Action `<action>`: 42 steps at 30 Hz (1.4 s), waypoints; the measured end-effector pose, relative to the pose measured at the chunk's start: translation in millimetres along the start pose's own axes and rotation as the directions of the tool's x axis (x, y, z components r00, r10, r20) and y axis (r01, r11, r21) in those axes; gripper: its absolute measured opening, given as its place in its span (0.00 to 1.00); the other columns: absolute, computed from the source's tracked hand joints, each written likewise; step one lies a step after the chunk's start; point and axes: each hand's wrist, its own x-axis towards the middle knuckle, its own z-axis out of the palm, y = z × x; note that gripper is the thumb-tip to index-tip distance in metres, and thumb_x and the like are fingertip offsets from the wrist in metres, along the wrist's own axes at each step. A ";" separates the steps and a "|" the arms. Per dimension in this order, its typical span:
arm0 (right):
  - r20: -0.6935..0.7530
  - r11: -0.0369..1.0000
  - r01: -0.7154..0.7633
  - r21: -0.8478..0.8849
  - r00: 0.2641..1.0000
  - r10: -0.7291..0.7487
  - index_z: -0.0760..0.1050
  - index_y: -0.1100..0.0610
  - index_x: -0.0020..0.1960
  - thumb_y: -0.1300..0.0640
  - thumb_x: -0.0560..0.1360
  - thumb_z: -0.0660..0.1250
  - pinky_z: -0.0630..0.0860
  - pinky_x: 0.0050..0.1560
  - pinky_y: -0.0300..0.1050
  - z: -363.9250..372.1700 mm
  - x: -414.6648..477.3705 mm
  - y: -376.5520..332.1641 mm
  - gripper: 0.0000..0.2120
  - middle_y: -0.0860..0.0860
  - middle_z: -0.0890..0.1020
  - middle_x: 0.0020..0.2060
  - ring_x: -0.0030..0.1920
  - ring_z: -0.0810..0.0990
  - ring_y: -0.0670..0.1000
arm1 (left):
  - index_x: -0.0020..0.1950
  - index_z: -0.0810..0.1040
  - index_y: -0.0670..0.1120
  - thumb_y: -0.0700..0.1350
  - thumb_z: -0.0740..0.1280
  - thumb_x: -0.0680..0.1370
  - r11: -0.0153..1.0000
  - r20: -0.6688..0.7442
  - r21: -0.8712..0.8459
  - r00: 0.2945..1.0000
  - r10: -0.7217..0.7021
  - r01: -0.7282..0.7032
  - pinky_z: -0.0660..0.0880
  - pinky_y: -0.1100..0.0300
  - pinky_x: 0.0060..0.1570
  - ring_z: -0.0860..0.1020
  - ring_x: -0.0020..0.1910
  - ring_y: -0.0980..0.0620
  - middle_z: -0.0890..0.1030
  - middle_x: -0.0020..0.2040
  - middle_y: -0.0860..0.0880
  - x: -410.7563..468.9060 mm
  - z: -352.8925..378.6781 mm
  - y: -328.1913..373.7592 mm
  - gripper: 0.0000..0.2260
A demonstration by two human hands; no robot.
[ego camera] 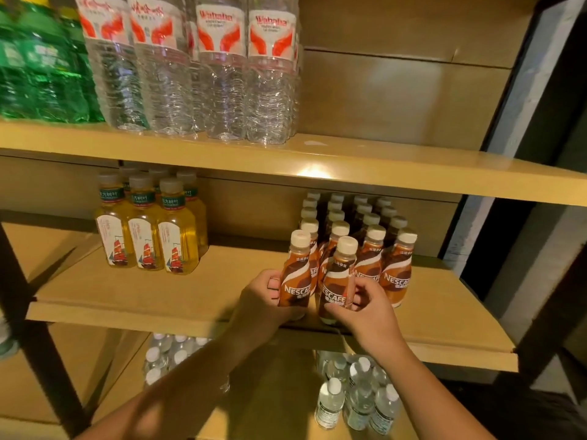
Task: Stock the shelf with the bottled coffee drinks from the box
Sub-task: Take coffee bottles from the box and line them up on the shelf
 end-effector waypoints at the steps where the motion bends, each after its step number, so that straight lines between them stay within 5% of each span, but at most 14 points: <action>1: 0.035 1.000 0.001 0.017 0.999 -0.001 0.76 0.53 0.54 0.65 0.66 0.81 0.79 0.43 0.31 -2.2 1.3 1.4 0.22 0.43 0.84 0.43 0.42 0.83 0.39 | 0.59 0.75 0.49 0.45 0.84 0.64 0.999 0.024 -0.032 1.000 -0.010 0.011 0.79 0.69 0.45 0.82 0.48 0.66 0.83 0.52 0.56 1.5 -1.5 -0.4 0.28; 5: 0.073 0.999 -0.003 0.047 0.997 -0.001 0.77 0.52 0.57 0.67 0.67 0.80 0.82 0.52 0.41 -3.7 6.2 5.9 0.23 0.48 0.87 0.47 0.49 0.86 0.44 | 0.60 0.76 0.48 0.44 0.84 0.64 0.995 0.112 -0.100 0.994 -0.013 0.025 0.80 0.65 0.50 0.84 0.53 0.57 0.84 0.57 0.51 7.7 -5.8 -2.2 0.29; 8: 0.076 0.996 -0.008 0.093 0.997 0.001 0.77 0.56 0.57 0.70 0.68 0.78 0.82 0.51 0.40 -4.3 7.7 8.4 0.22 0.50 0.87 0.48 0.50 0.86 0.47 | 0.65 0.77 0.45 0.44 0.84 0.64 0.993 0.118 -0.110 0.993 -0.026 0.039 0.81 0.59 0.55 0.83 0.56 0.53 0.84 0.58 0.50 10.6 -6.2 -5.2 0.32; 17: 0.058 0.995 -0.001 0.103 0.998 -0.005 0.77 0.59 0.61 0.71 0.71 0.75 0.79 0.48 0.31 -2.9 3.8 13.8 0.21 0.46 0.88 0.46 0.50 0.86 0.41 | 0.66 0.76 0.47 0.52 0.84 0.62 0.993 0.161 -0.111 0.986 -0.032 0.050 0.81 0.53 0.59 0.84 0.56 0.53 0.85 0.58 0.51 12.2 -4.9 -9.9 0.35; 25: 0.067 0.993 0.013 0.113 0.998 -0.021 0.77 0.57 0.62 0.70 0.71 0.75 0.80 0.51 0.34 -2.9 4.1 14.8 0.22 0.44 0.88 0.48 0.52 0.85 0.43 | 0.67 0.76 0.45 0.51 0.81 0.64 0.990 0.175 -0.133 0.985 -0.015 0.039 0.81 0.58 0.57 0.83 0.55 0.56 0.84 0.58 0.52 9.1 -4.4 -5.2 0.34; 28: 0.096 0.998 0.022 0.060 0.995 -0.028 0.77 0.50 0.61 0.67 0.71 0.77 0.80 0.60 0.43 -6.3 4.2 14.3 0.23 0.44 0.86 0.51 0.55 0.84 0.43 | 0.64 0.76 0.51 0.53 0.81 0.63 0.993 0.182 -0.093 0.982 -0.048 0.066 0.80 0.60 0.57 0.82 0.57 0.55 0.83 0.58 0.55 5.1 -6.6 -3.8 0.32; 31: 0.122 0.992 0.045 -0.115 0.992 -0.031 0.74 0.46 0.66 0.58 0.70 0.79 0.78 0.64 0.45 -10.8 -1.7 10.5 0.27 0.42 0.83 0.56 0.58 0.81 0.40 | 0.72 0.69 0.54 0.61 0.83 0.60 0.990 0.203 0.112 0.973 -0.108 0.086 0.76 0.49 0.66 0.76 0.66 0.52 0.77 0.68 0.55 5.6 -10.9 4.7 0.44; 34: 0.087 0.919 0.113 -0.377 0.992 -0.087 0.68 0.45 0.72 0.44 0.69 0.77 0.74 0.65 0.43 -14.5 -10.3 2.9 0.35 0.39 0.76 0.62 0.62 0.75 0.40 | 0.80 0.58 0.51 0.57 0.82 0.65 0.919 0.217 0.388 0.961 -0.170 0.076 0.66 0.48 0.74 0.65 0.76 0.47 0.65 0.77 0.51 6.7 -18.4 26.8 0.51; 37: 0.076 0.757 0.188 -0.626 0.981 -0.181 0.65 0.41 0.71 0.31 0.68 0.69 0.75 0.63 0.47 -15.5 -23.9 -10.9 0.35 0.39 0.74 0.63 0.62 0.74 0.43 | 0.82 0.51 0.52 0.69 0.74 0.68 0.711 0.241 0.697 0.965 -0.106 -0.096 0.53 0.45 0.78 0.56 0.79 0.46 0.57 0.81 0.50 -5.4 -33.3 44.6 0.51; 42: 0.067 0.495 0.156 -0.855 0.979 -0.194 0.53 0.47 0.79 0.23 0.70 0.53 0.61 0.77 0.56 -10.4 -46.3 -24.2 0.45 0.49 0.63 0.78 0.77 0.61 0.52 | 0.82 0.41 0.53 0.79 0.56 0.68 0.439 0.252 0.870 0.968 -0.002 -0.225 0.39 0.36 0.77 0.42 0.81 0.42 0.45 0.83 0.47 -30.9 -57.5 43.9 0.52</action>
